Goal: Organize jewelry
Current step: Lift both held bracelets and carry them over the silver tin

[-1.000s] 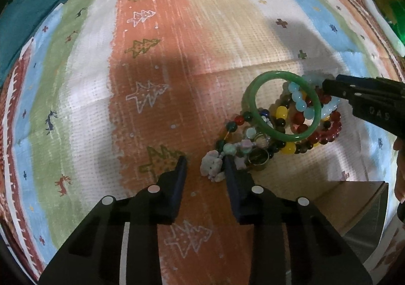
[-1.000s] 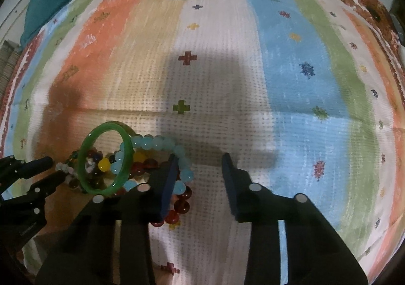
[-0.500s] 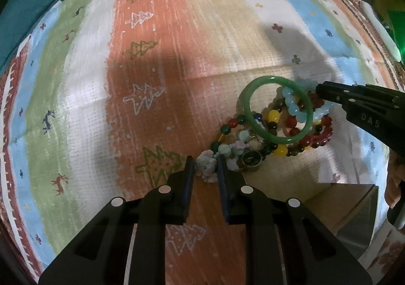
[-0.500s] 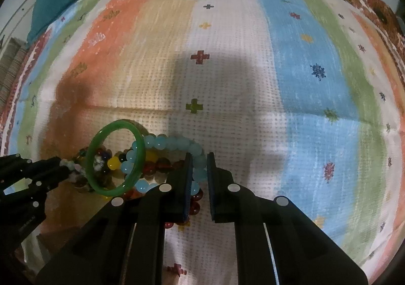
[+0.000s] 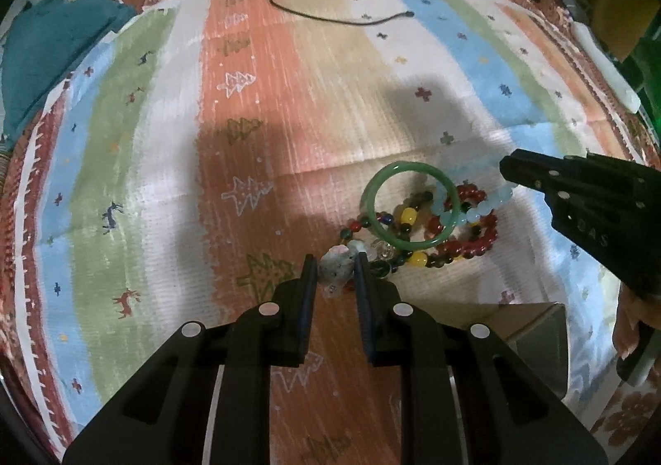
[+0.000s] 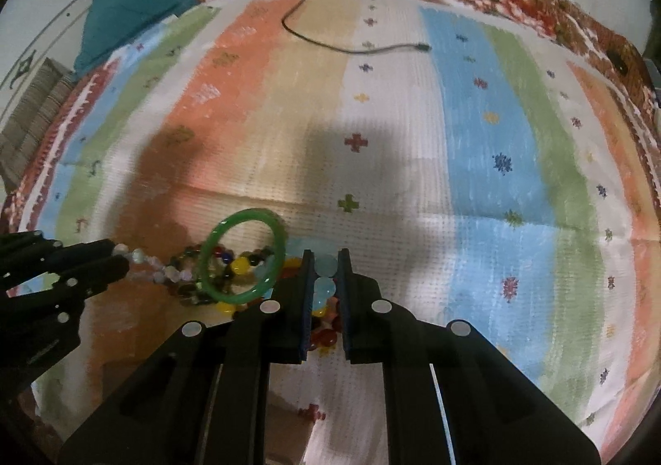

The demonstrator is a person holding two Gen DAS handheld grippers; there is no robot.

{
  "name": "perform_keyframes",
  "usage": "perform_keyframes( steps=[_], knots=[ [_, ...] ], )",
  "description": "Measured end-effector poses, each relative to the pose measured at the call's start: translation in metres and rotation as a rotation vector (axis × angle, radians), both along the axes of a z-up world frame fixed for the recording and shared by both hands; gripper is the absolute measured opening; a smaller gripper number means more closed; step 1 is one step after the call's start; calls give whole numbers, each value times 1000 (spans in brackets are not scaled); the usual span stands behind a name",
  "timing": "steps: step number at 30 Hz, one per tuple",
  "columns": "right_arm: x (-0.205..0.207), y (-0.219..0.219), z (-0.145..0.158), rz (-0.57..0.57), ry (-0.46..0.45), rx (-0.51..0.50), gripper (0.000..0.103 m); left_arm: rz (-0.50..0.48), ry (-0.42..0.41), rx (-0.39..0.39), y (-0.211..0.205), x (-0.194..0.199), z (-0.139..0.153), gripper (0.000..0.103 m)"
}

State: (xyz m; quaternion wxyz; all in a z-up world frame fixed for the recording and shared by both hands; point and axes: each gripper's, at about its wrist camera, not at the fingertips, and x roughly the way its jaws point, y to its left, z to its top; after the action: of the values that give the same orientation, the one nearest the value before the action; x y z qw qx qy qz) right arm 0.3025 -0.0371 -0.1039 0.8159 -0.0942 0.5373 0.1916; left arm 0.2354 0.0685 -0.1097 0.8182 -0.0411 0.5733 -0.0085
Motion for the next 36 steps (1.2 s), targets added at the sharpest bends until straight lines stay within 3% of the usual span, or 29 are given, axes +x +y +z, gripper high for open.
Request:
perform_keyframes(
  steps=[18, 36],
  knots=[
    [-40, -11, 44, 5, -104, 55, 12, 7, -125, -1, -14, -36, 50, 18],
    [-99, -22, 85, 43, -223, 131, 12, 0, -268, -54, -27, -90, 92, 18]
  ],
)
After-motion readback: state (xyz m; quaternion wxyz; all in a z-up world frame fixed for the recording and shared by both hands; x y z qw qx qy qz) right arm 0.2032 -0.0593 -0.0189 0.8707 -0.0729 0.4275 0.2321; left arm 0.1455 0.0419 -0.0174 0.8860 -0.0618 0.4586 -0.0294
